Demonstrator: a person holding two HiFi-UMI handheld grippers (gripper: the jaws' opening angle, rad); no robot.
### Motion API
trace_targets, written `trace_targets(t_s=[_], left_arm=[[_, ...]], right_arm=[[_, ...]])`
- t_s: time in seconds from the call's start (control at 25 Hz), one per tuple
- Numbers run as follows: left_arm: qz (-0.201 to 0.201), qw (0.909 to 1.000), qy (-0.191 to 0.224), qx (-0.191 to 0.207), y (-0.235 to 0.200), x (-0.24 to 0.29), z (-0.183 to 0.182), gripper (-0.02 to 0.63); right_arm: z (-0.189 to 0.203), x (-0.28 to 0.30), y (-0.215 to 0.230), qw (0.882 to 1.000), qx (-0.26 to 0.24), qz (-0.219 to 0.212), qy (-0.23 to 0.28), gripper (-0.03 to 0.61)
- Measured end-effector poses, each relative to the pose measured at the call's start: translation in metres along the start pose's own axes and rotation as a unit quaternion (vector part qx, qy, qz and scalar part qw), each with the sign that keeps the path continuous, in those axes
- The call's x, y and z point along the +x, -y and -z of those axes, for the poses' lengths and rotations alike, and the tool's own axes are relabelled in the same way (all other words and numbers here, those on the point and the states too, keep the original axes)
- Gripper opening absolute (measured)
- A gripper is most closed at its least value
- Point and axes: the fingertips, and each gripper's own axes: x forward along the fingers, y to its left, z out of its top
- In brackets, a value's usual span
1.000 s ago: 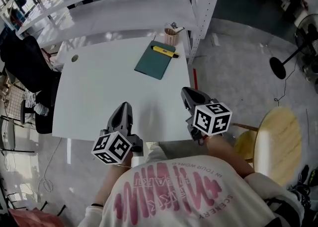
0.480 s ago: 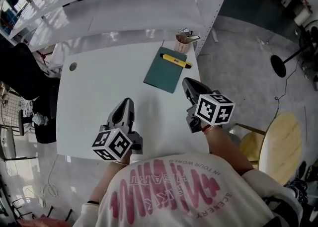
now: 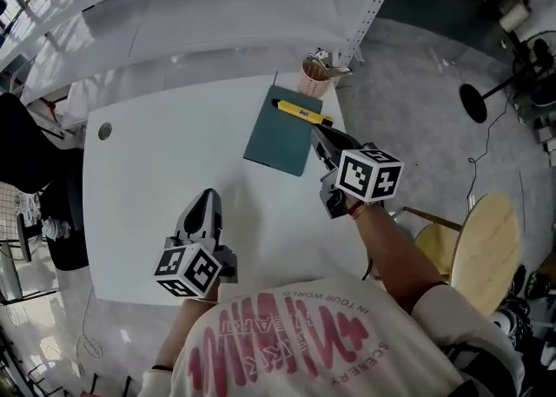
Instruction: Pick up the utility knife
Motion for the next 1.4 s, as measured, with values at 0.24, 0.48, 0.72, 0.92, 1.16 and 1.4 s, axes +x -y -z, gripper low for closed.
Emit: trace_targets(t_s=[0.24, 0.48, 0.72, 0.92, 1.16, 1.4], left_arm=[[-0.006, 0.9998, -0.018, -0.011, -0.024, 0.008, 0.013, 0.025], [0.010, 0.9988, -0.047, -0.011, -0.029, 0.012, 0.030, 0.024], [-0.005, 0.9983, -0.054, -0.022, -0.048, 0.004, 0.039, 0.025], [-0.023, 0.9978, -0.058, -0.024, -0.067, -0.007, 0.044, 0.025], [-0.038, 0.9971, -0.058, -0.032, -0.086, -0.018, 0.044, 0.025], [-0.038, 0.9967, -0.060, -0.039, -0.090, -0.020, 0.047, 0.025]], right_arm=[[-0.001, 0.044, 0.029, 0.995, -0.074, 0.021, -0.058, 0.014], [-0.003, 0.075, 0.040, 0.975, -0.175, 0.011, -0.133, 0.014], [0.002, 0.096, 0.049, 0.942, -0.256, -0.013, -0.217, 0.014], [0.021, 0.106, 0.060, 0.885, -0.352, -0.029, -0.303, 0.015], [0.027, 0.115, 0.062, 0.869, -0.359, -0.035, -0.339, 0.103], [0.036, 0.126, 0.068, 0.854, -0.363, -0.037, -0.371, 0.146]])
